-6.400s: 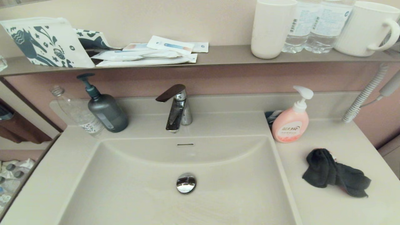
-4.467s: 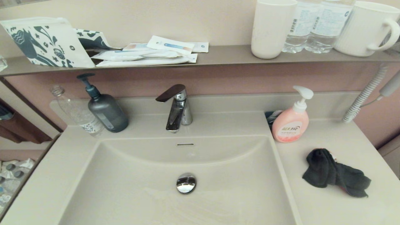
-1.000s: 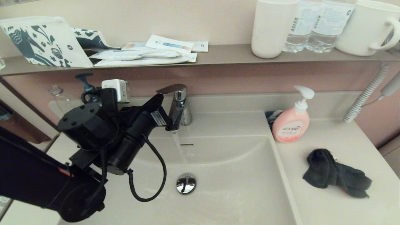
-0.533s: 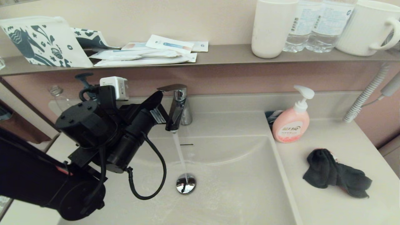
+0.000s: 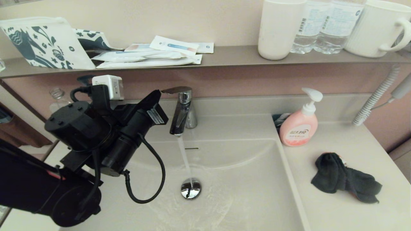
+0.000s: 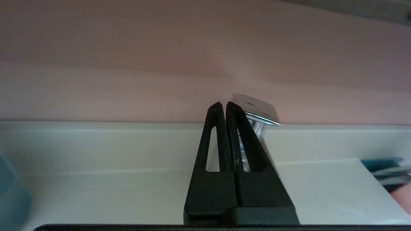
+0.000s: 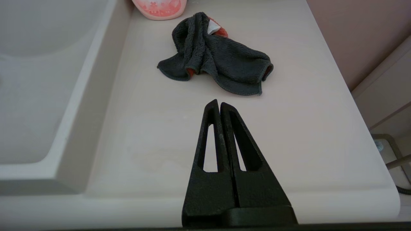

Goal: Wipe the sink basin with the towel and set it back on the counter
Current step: Turn on the faucet, then turn off the faucet

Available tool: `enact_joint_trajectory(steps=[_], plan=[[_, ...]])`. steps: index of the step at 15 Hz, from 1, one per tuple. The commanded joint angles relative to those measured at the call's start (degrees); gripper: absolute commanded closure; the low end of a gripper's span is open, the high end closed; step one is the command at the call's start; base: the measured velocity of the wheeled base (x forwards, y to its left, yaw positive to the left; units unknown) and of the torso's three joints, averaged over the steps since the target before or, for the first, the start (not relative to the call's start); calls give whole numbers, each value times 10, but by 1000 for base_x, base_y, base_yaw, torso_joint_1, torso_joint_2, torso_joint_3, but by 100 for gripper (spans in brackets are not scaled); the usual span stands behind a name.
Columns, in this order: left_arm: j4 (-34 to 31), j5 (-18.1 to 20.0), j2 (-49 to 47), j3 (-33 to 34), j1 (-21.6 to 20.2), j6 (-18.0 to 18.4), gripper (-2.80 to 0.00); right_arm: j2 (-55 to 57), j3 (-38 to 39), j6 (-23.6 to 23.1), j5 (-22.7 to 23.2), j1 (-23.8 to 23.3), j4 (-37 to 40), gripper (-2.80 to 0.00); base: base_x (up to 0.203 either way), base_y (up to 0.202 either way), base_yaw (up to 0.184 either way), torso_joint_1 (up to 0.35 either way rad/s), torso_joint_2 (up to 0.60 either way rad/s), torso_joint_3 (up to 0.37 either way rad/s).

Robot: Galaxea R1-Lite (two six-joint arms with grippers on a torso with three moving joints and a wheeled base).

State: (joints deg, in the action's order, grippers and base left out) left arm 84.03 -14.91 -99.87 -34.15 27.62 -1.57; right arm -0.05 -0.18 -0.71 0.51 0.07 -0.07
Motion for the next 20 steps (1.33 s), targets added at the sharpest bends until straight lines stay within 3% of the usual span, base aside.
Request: enact_joint_trajectory(steps=[1,11,20], plan=[[3,-1,5,-2,-3,2,0,0,0,0,0,0,0,0,0,0,0,0,0,0],[-34,-2,8,-33,30,36,0,0,0,0,0,0,0,0,0,0,0,0,0,0],[-34,21,-15,7,38,36,0,0,0,0,0,0,0,0,0,0,0,0,0,0]])
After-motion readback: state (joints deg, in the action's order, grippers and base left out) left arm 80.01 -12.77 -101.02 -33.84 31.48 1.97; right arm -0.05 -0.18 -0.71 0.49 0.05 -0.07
